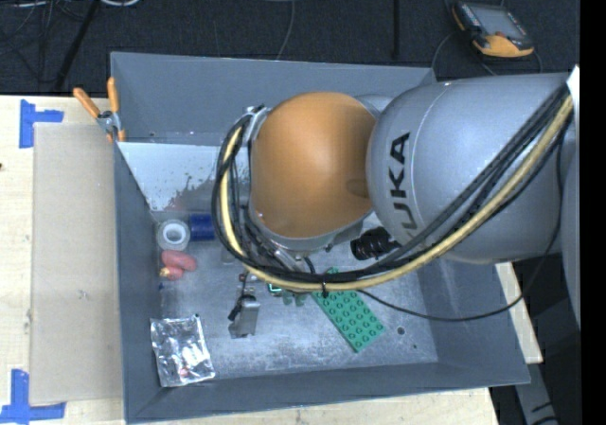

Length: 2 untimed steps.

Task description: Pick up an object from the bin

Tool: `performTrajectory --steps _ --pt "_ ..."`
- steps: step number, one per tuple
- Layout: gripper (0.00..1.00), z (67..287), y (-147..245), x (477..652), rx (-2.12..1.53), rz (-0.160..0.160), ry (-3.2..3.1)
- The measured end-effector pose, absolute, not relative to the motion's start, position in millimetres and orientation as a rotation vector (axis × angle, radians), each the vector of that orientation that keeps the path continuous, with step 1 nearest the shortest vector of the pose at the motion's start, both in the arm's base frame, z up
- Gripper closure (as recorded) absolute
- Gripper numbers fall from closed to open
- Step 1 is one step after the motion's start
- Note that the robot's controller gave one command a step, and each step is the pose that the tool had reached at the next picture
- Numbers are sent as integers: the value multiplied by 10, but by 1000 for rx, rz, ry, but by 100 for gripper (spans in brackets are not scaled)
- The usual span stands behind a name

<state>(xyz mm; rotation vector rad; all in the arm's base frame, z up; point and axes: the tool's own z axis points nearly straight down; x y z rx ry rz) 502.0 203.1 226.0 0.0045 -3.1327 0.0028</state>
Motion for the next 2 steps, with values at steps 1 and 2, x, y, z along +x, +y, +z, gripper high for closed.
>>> performTrajectory --steps 1,2 --pt "0 1148 1633 5787 323 1 -3122" --pt "0 775 2341 6090 650 -3 -3075"
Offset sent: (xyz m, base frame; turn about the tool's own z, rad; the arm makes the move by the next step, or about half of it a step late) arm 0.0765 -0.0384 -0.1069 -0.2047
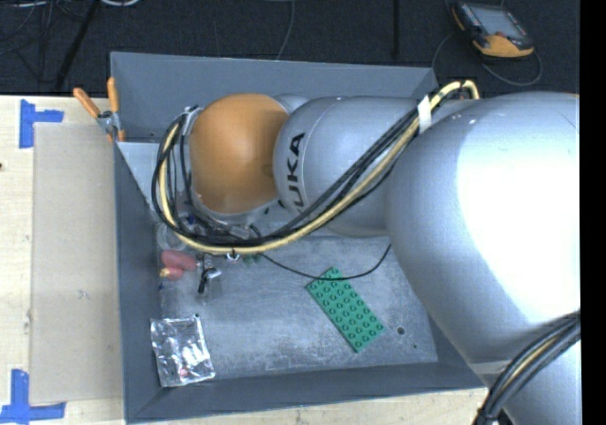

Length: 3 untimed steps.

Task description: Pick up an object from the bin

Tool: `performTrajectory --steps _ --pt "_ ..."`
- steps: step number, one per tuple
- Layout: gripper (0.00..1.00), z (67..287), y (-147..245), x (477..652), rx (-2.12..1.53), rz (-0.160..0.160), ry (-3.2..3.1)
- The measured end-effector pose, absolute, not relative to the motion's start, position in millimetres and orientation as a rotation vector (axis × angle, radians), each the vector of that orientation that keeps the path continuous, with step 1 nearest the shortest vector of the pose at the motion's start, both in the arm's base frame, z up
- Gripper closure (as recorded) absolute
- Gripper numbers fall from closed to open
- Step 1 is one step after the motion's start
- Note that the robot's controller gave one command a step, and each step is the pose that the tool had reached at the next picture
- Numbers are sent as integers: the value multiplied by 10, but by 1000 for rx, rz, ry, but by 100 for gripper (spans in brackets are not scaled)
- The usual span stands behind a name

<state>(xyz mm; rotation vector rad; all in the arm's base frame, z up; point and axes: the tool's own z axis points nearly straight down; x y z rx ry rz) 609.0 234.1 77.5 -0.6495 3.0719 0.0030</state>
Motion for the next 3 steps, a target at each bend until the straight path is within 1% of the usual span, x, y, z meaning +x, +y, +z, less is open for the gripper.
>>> performTrajectory --steps 1,2,3 --pt "100 779 2325 6096 -644 2 3073" --pt "100 1513 2415 5524 -699 3 3061" --pt "100 2058 2320 5362 -722 2 3052"
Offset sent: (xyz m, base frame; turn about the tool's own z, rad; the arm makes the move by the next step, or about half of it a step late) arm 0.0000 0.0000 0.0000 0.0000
